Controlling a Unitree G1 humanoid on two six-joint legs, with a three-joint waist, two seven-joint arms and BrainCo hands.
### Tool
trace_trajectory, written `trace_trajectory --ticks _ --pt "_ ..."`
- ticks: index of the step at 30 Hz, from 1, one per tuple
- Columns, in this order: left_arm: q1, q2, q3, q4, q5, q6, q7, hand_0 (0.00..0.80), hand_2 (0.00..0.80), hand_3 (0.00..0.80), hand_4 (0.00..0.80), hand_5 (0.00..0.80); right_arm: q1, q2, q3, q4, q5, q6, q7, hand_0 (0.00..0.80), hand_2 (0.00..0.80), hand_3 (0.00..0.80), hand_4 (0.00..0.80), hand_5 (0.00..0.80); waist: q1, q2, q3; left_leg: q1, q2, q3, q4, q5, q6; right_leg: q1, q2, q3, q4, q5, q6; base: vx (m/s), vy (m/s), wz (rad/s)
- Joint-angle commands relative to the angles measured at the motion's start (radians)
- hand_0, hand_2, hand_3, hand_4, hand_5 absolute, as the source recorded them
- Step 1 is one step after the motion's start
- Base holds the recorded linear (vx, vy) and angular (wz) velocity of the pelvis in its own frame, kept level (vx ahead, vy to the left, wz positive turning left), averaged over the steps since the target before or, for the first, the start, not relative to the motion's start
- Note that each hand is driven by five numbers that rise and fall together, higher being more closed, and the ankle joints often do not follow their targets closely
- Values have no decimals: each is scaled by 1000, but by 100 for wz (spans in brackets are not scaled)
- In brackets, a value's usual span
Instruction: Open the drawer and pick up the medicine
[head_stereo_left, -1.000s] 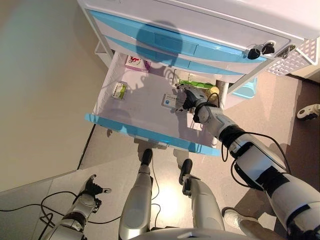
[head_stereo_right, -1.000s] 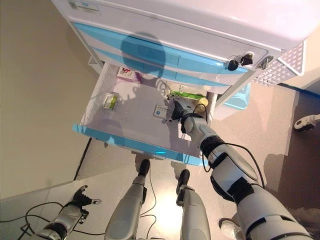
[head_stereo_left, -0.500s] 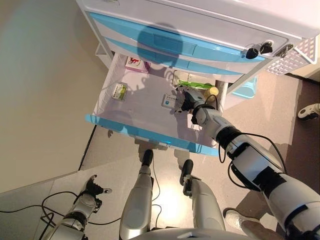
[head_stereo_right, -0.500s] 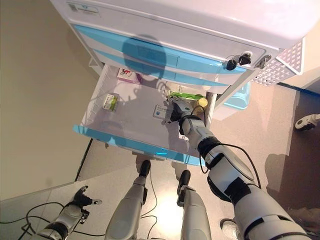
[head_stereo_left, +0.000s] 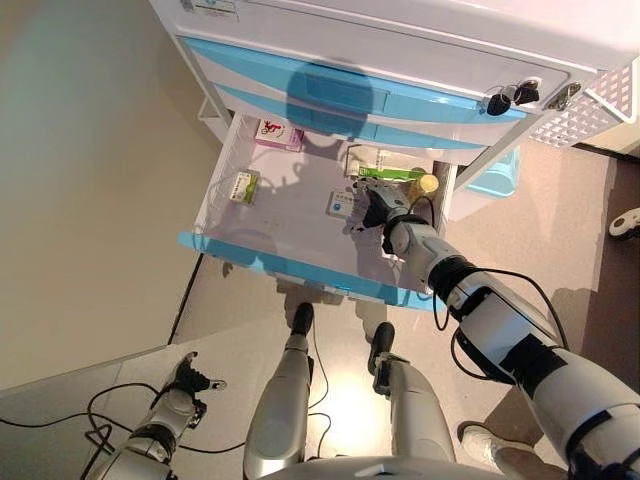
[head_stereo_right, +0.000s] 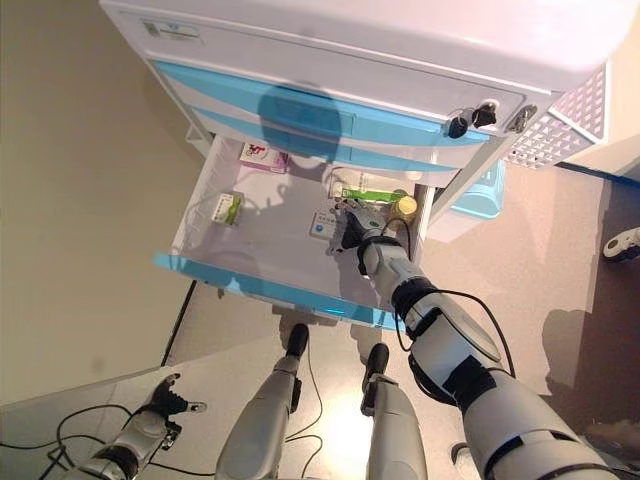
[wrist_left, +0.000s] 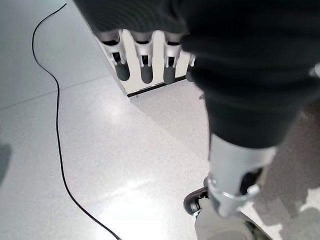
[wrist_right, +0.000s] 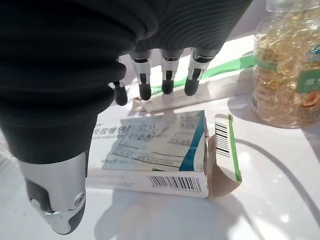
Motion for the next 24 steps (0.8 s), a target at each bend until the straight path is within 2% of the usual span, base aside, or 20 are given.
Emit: trace_trajectory --ticks 1,10,24 --pt "-17 9 -2 25 -1 4 23 0 0 0 0 0 10 14 15 68 -18 0 23 0 0 0 0 0 14 -12 52 -19 -85 12 41 -59 79 28 -21 28 -99 82 64 0 0 0" --pt "-14 6 -8 19 -2 3 23 0 0 0 0 0 24 9 6 75 -29 6 17 0 0 0 0 0 13 2 60 -40 -88 13 45 -51 78 9 -23 28 -95 87 64 0 0 0" --pt "-23 7 -9 19 -6 7 27 0 0 0 0 0 19 2 0 61 -26 5 5 0 0 0 0 0 6 14 75 -109 -103 21 139 -83 84 -48 -26 38 -14 61 56 -7 2 2"
